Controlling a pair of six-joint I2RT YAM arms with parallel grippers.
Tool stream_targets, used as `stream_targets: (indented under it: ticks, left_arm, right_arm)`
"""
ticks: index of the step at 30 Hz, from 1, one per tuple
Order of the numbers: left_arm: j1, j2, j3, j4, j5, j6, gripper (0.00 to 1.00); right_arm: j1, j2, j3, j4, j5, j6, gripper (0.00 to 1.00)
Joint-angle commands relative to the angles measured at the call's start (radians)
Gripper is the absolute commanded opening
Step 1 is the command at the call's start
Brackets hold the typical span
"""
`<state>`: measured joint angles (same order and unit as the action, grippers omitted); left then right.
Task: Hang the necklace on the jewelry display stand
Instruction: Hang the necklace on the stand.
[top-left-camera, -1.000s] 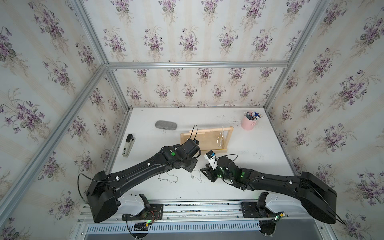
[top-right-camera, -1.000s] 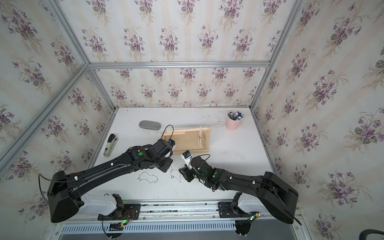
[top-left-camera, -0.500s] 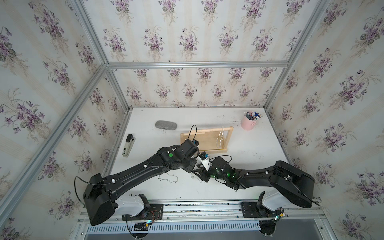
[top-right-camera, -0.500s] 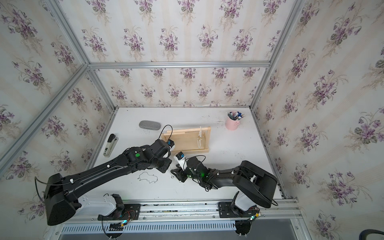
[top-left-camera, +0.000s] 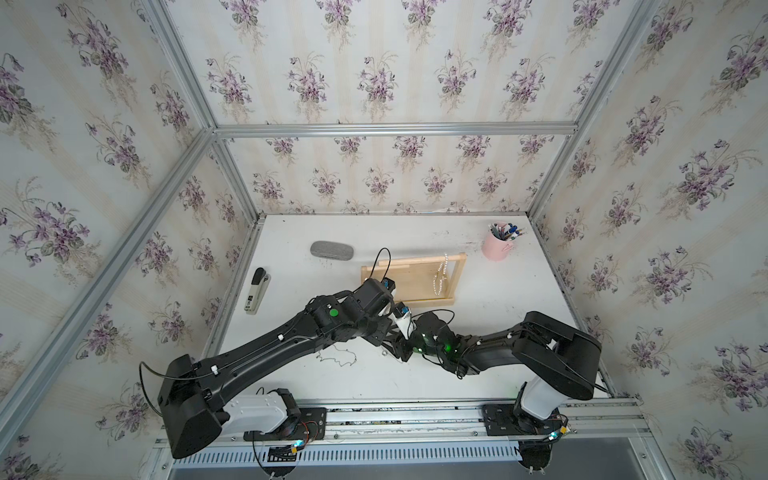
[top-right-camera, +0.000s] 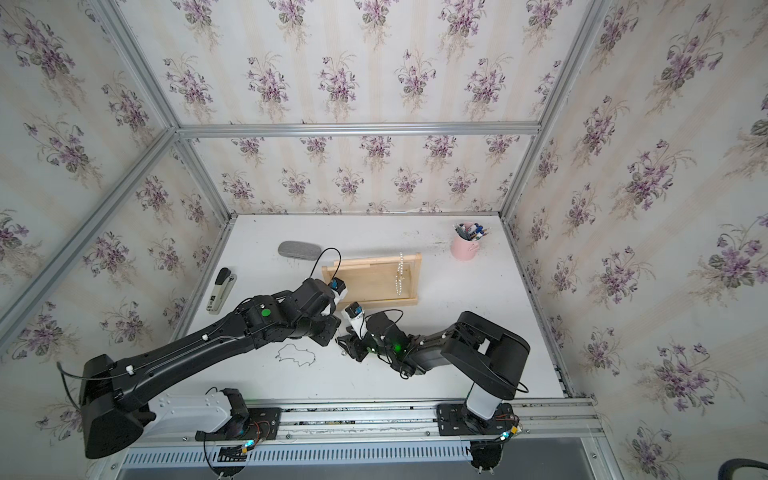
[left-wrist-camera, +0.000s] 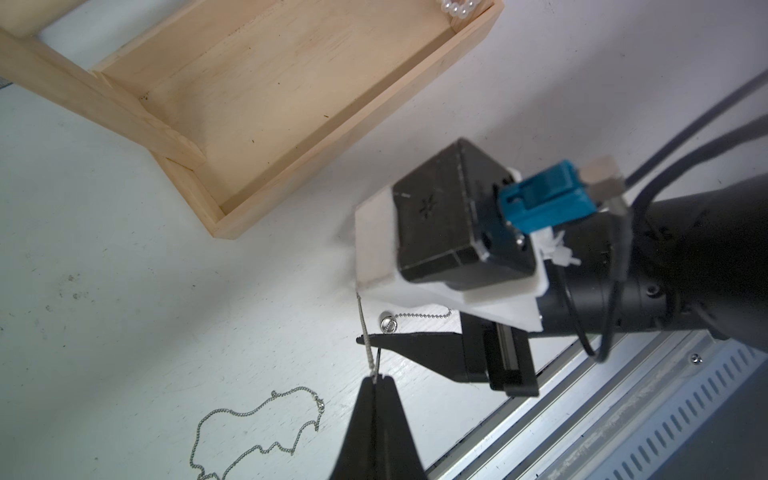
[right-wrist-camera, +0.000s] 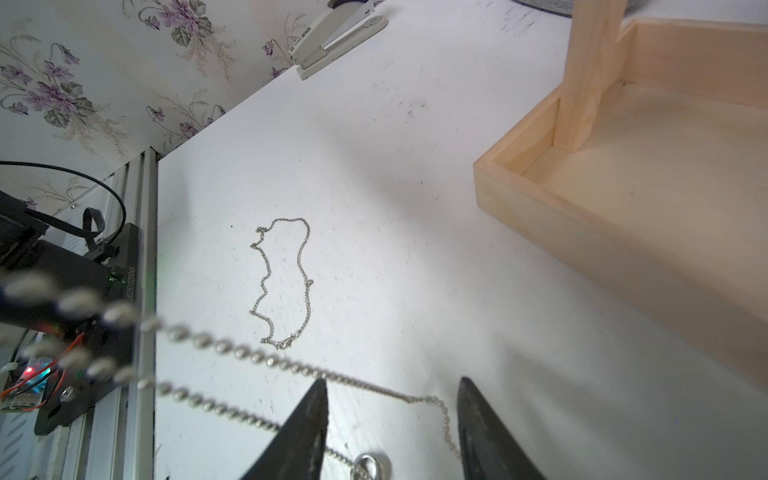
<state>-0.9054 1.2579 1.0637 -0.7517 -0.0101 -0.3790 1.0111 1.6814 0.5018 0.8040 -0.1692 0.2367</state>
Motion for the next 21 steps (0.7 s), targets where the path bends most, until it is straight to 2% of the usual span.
stream_targets:
  ticks: [1,4,6,10,12,17,21]
  left_arm:
    - [0.0,-0.004,-0.001,-0.018,0.004,-0.004,0.0]
    - [0.0,-0.003,0.001,-0.021,0.009,-0.006,0.0]
    - [0.0,-0.011,0.005,-0.029,0.011,-0.008,0.0]
    - [0.0,-0.057,0.004,-0.046,0.023,-0.01,0.0]
    - [0.0,-0.093,-0.004,-0.05,0.032,-0.006,0.0]
    - [0.0,-0.153,-0.024,-0.042,0.066,0.013,0.0]
    - [0.0,-0.162,-0.023,-0.028,0.082,0.029,0.0]
  right_arm:
    - [0.004,0.015,0.015,0.063,-0.018,-0.004,0.52]
    - [0.009,0.025,0.028,0.074,0.004,-0.006,0.54]
    - [0.012,0.027,0.036,0.07,0.045,-0.007,0.5]
    - [0.018,-0.009,0.024,0.071,0.202,0.011,0.13]
    - [0.018,-0.051,0.003,0.082,0.27,0.022,0.02]
    - [0.018,-0.192,-0.021,0.057,0.327,0.007,0.0]
    - [0.024,-0.323,0.028,-0.079,0.348,-0.036,0.0]
